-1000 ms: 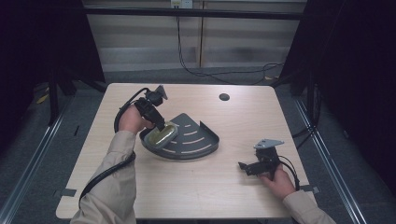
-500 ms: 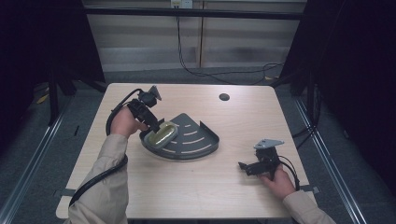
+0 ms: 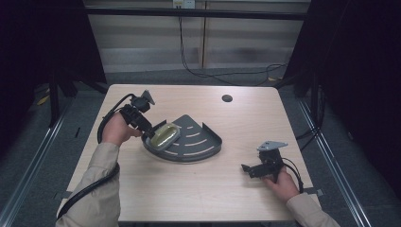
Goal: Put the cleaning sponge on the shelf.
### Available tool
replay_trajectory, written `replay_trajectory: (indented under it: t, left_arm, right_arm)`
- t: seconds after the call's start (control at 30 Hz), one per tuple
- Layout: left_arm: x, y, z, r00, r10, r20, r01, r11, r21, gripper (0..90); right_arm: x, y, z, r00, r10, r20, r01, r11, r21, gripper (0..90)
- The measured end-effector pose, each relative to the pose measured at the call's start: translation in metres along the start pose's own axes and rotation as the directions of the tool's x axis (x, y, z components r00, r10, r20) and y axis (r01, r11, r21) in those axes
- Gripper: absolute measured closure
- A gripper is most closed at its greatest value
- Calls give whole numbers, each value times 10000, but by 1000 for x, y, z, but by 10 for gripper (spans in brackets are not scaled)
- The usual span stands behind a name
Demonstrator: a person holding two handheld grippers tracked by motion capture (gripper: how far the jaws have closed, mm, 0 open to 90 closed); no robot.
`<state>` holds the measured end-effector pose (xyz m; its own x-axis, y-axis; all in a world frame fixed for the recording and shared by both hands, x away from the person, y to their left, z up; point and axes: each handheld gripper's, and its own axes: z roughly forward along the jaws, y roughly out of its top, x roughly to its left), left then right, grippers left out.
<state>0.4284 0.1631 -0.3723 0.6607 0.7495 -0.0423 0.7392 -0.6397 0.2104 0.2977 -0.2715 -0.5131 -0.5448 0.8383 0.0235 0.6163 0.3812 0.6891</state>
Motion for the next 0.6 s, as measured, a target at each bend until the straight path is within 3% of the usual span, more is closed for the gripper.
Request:
replay_trajectory:
  t: [0.6]
  left_arm:
    - [8, -27, -2, 9994, -360, 9, 360, 9993, -131, 181]
  right_arm:
    - [0, 0, 0, 10000, 18, -8, -18, 10000, 15, 0]
